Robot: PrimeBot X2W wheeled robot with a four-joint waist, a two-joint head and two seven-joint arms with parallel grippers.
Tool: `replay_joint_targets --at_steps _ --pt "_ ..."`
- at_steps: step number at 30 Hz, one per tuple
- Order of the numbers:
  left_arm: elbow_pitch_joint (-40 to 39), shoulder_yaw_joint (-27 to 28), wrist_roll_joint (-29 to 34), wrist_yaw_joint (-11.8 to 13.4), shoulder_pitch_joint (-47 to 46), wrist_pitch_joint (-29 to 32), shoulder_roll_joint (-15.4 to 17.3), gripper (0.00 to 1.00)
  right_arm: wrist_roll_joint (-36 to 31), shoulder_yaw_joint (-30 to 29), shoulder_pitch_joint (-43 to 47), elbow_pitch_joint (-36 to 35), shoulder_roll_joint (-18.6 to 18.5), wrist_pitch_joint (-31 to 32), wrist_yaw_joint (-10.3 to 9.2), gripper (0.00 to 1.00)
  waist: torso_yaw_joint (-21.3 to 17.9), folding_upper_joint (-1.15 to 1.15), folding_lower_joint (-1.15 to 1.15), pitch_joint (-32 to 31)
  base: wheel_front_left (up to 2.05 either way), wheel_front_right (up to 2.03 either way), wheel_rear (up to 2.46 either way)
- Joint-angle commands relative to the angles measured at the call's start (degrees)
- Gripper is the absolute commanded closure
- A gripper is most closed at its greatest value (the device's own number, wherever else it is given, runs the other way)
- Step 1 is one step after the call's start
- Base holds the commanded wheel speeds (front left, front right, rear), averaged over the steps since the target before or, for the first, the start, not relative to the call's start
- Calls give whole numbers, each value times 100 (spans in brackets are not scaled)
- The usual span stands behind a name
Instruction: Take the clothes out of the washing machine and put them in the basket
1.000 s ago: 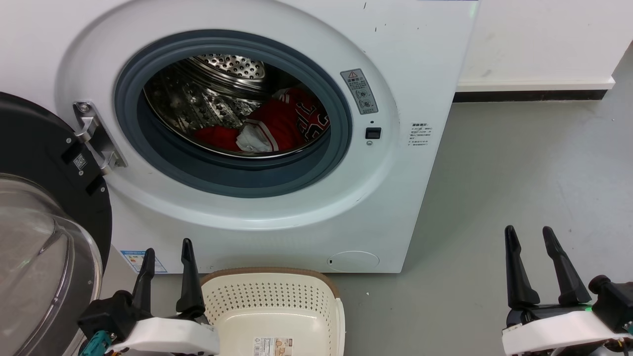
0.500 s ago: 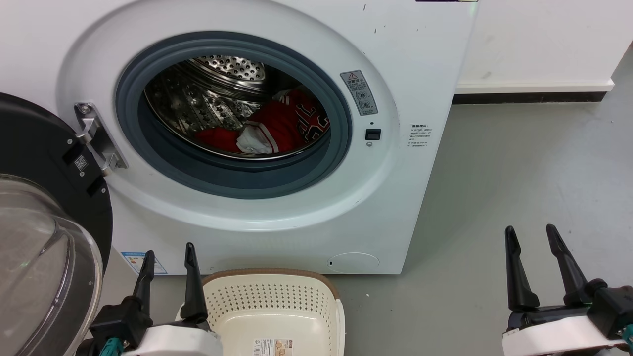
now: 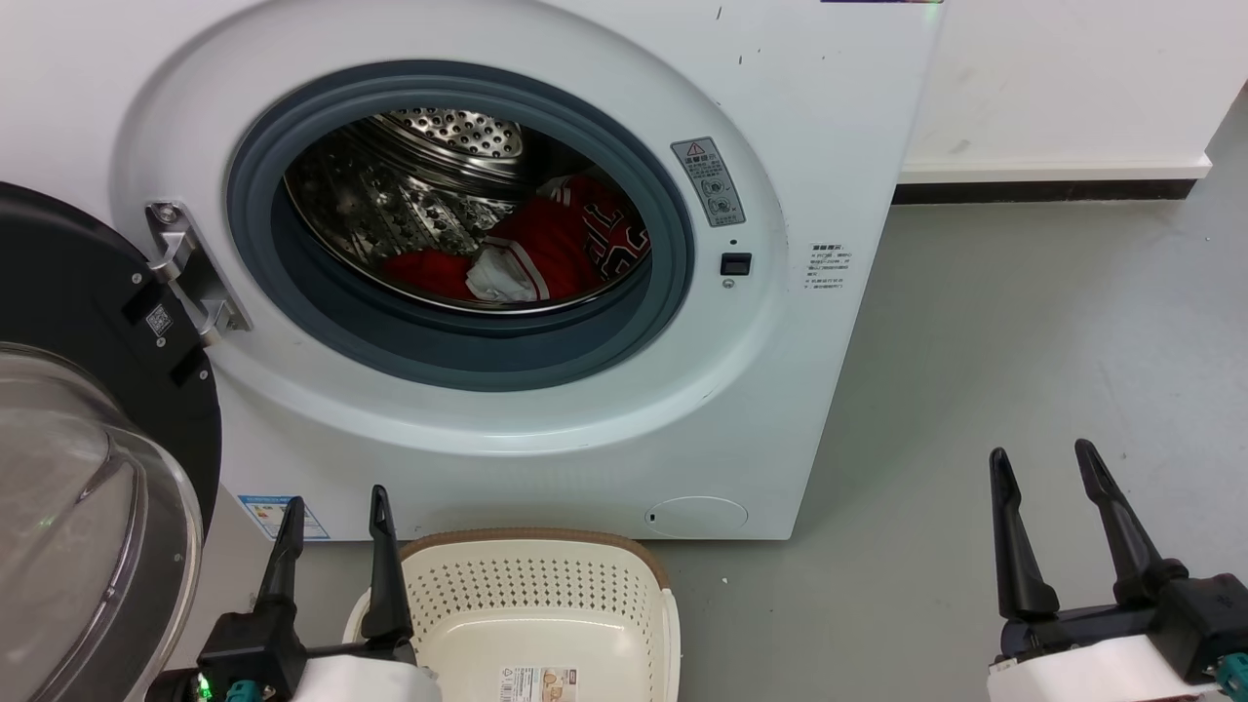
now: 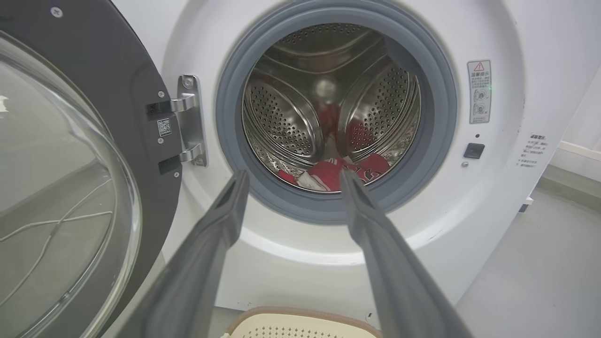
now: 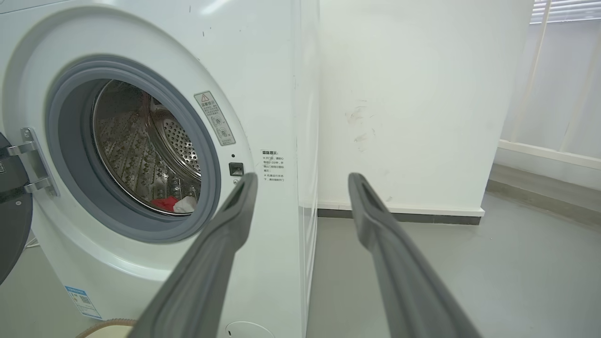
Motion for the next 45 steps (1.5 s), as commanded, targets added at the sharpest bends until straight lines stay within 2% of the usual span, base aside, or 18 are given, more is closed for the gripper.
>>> replay_joint_targets --at_steps 1,9,35,40,45 --pt "-56 -10 125 21 48 -46 17 0 -117 -6 87 -45 -21 -48 -4 0 0 0 0 3 0 0 0" --pt "-152 -21 444 42 90 -126 17 0 -284 -27 120 -11 -19 -118 -4 0 -7 0 0 12 0 0 0" --pt "-73 10 367 48 68 -115 17 0 -113 20 113 132 -17 -112 -4 0 -14 0 0 -7 0 0 0" --pt "6 53 280 -53 -85 -114 17 0 -122 65 37 96 -17 -112 -4 0 -48 0 0 61 0 0 0" --pt "297 177 307 -332 -515 -114 17 0 -157 111 -79 26 -17 -112 -4 0 -124 0 0 265 0 0 0"
